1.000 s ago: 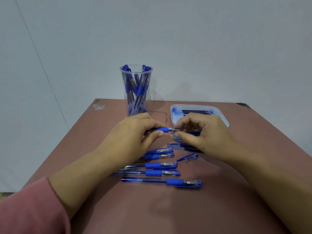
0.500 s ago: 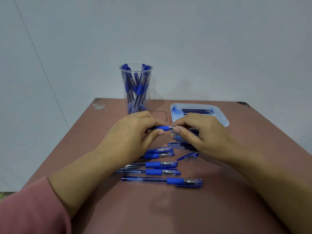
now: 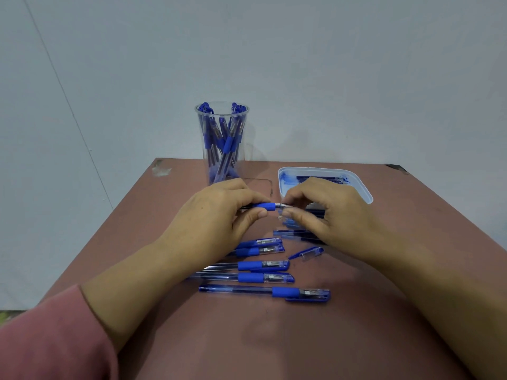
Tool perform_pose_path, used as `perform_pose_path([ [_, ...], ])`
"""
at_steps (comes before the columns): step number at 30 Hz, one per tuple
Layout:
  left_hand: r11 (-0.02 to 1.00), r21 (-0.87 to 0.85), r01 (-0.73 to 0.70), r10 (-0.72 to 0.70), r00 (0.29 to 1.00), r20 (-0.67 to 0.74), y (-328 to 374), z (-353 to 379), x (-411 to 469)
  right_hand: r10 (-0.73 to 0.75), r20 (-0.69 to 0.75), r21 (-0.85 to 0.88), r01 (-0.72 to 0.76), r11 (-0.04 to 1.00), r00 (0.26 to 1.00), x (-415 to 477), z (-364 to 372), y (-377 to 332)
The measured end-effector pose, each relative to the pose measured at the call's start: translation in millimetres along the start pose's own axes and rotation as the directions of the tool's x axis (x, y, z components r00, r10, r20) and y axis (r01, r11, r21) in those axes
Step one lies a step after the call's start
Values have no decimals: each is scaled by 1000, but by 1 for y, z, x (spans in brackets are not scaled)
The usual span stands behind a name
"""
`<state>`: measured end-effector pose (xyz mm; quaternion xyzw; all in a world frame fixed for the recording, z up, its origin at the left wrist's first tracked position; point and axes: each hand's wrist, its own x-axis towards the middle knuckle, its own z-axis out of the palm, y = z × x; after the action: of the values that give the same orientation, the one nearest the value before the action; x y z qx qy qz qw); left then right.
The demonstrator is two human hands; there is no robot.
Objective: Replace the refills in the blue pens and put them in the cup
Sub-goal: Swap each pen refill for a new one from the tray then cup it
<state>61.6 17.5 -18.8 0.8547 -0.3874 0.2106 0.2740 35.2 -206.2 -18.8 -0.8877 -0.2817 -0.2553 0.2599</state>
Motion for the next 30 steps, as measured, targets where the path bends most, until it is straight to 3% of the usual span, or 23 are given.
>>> perform_pose_path([
  [24, 999, 23, -45, 45, 999, -30, 2, 2, 0, -11, 0, 4, 11, 1000, 1000, -1, 2, -7],
  [27, 999, 21, -30, 30, 1000, -5, 2, 2, 0, 58, 53, 44, -60, 997, 997, -1, -3, -4],
  [30, 999, 41, 10, -10, 1000, -4, -4, 1, 0, 146, 190, -34, -142, 989, 971, -5, -15, 6],
])
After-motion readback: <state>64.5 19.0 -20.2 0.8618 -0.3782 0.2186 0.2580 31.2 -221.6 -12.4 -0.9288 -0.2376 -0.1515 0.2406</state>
